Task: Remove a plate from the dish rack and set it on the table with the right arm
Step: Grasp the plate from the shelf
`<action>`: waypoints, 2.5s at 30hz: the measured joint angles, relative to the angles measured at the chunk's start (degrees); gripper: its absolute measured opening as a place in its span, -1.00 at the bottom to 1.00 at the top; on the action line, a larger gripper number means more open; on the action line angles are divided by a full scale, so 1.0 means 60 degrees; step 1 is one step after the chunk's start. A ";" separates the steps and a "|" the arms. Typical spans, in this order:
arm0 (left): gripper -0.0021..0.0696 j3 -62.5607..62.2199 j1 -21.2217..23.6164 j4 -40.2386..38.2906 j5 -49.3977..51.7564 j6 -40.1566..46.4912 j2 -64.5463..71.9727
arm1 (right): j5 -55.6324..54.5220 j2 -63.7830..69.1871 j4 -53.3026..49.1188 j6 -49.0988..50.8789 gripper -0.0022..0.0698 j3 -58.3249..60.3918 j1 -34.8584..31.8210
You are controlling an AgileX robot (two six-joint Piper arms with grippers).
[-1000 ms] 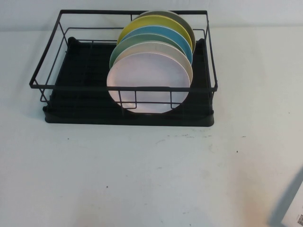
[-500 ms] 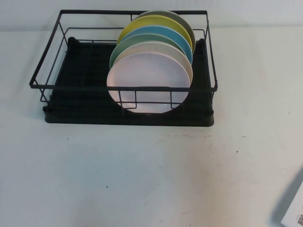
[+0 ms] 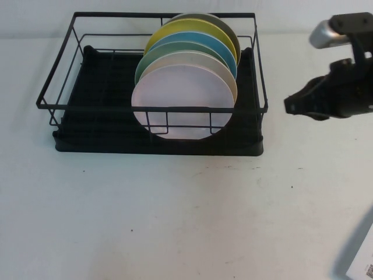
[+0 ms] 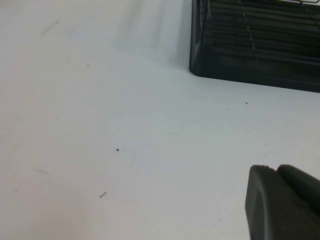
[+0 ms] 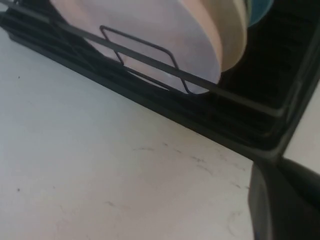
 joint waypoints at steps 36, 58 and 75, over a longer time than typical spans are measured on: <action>-0.95 0.0000 0.0000 0.0000 0.0000 0.0000 0.0000 | -0.2780 0.2777 0.0166 -0.6425 -0.10 -0.2463 0.2505; -0.95 0.0000 0.0000 0.0000 0.0000 0.0000 0.0000 | -0.3430 0.3793 0.0166 -0.6532 -0.10 -0.3303 0.2437; -0.95 0.0000 0.0000 0.0000 0.0000 0.0000 0.0000 | -0.3589 0.4410 0.0149 -0.6773 -0.41 -0.3304 0.2428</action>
